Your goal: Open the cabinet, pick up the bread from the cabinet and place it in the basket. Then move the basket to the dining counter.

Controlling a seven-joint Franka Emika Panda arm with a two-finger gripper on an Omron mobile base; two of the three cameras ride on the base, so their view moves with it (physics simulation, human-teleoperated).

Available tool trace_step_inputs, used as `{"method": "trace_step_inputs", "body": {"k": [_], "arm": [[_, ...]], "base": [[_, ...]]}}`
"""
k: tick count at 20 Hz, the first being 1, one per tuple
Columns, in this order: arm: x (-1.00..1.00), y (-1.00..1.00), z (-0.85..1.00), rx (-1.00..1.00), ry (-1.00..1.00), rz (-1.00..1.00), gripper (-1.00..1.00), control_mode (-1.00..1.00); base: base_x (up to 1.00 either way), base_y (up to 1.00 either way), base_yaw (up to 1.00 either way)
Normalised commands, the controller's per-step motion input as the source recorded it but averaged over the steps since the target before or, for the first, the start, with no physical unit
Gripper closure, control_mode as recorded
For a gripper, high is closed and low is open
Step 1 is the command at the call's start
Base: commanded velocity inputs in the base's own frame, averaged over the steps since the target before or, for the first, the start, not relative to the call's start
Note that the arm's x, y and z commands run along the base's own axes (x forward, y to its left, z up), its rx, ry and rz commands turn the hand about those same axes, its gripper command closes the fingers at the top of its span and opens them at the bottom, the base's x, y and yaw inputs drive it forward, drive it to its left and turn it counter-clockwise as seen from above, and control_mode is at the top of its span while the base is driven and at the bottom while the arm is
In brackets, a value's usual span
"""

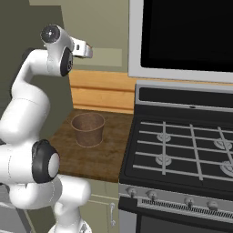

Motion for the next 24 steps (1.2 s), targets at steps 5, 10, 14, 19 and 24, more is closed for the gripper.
{"method": "trace_step_inputs", "body": {"k": [5,10,14,19,24], "arm": [[0.39,0.01,-0.03,0.00,0.00,0.00,-1.00,-1.00],[0.28,0.12,0.00,0.00,0.00,0.00,-1.00,-1.00],[0.27,0.20,-0.08,0.00,0.00,0.00,-1.00,-1.00],[0.47,0.02,-0.02,0.00,0.00,0.01,-1.00,-1.00],[0.25,0.00,0.00,0.00,0.00,0.01,-1.00,-1.00]], "base": [[0.00,0.00,0.00],[0.00,0.00,0.00],[0.00,0.00,0.00],[0.00,0.00,0.00],[0.00,0.00,0.00]]}}
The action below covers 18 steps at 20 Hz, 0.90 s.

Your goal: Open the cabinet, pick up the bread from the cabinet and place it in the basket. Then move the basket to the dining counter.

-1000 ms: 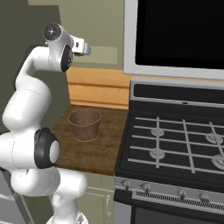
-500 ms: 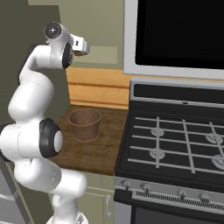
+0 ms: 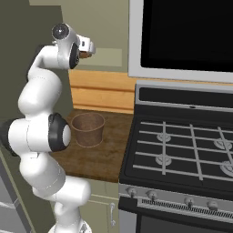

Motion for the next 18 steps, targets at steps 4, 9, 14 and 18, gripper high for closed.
{"method": "trace_step_inputs", "body": {"k": [4,9,14,18], "arm": [[0.07,0.00,-0.01,-0.02,0.00,0.00,-1.00,-1.00],[0.20,0.00,-0.16,-0.02,0.00,0.00,-1.00,-1.00],[0.26,0.00,-0.27,-0.02,0.00,0.00,-1.00,-1.00],[0.25,0.00,-0.03,0.00,0.00,0.00,-1.00,-1.00]], "base": [[0.00,0.00,0.00],[0.00,0.00,0.00],[0.00,0.00,0.00],[0.00,0.00,0.00]]}}
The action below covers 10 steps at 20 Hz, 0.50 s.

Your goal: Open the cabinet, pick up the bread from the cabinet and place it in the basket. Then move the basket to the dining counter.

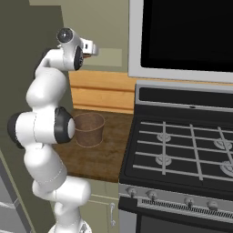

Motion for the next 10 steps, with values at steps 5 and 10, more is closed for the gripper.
{"method": "trace_step_inputs", "body": {"k": [5,10], "arm": [[0.16,0.00,0.00,-0.01,0.00,0.00,-1.00,-1.00],[0.00,-0.01,-0.01,-0.02,-0.02,0.01,1.00,-1.00]], "base": [[0.00,0.00,0.00],[0.00,0.00,0.00]]}}
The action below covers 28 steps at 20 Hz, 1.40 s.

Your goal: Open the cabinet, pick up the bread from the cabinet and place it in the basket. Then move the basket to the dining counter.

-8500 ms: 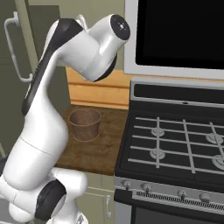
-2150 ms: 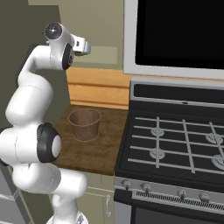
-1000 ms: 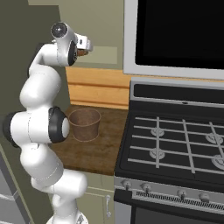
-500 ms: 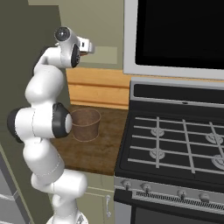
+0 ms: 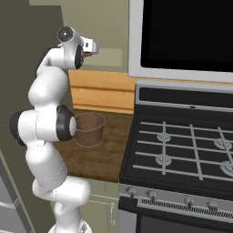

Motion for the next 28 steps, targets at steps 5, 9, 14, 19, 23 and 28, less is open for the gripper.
{"method": "trace_step_inputs", "body": {"k": [5,9,14,19,23,28], "arm": [[-0.07,-0.12,-0.03,0.00,-0.08,0.04,1.00,-1.00],[-0.75,-0.21,-0.01,0.00,-0.13,0.08,1.00,-1.00],[-1.00,-0.21,0.12,0.00,-0.05,0.07,1.00,-1.00],[-1.00,-0.16,0.41,0.00,0.00,0.03,1.00,-1.00],[-1.00,-0.11,0.74,0.00,0.06,0.00,1.00,-1.00],[-1.00,-0.09,0.44,0.00,0.21,0.00,1.00,-1.00]], "base": [[0.00,0.00,0.00],[0.00,0.00,0.00],[0.00,0.00,0.00],[0.00,0.00,0.00],[0.00,0.00,0.00],[0.00,0.00,0.00]]}}
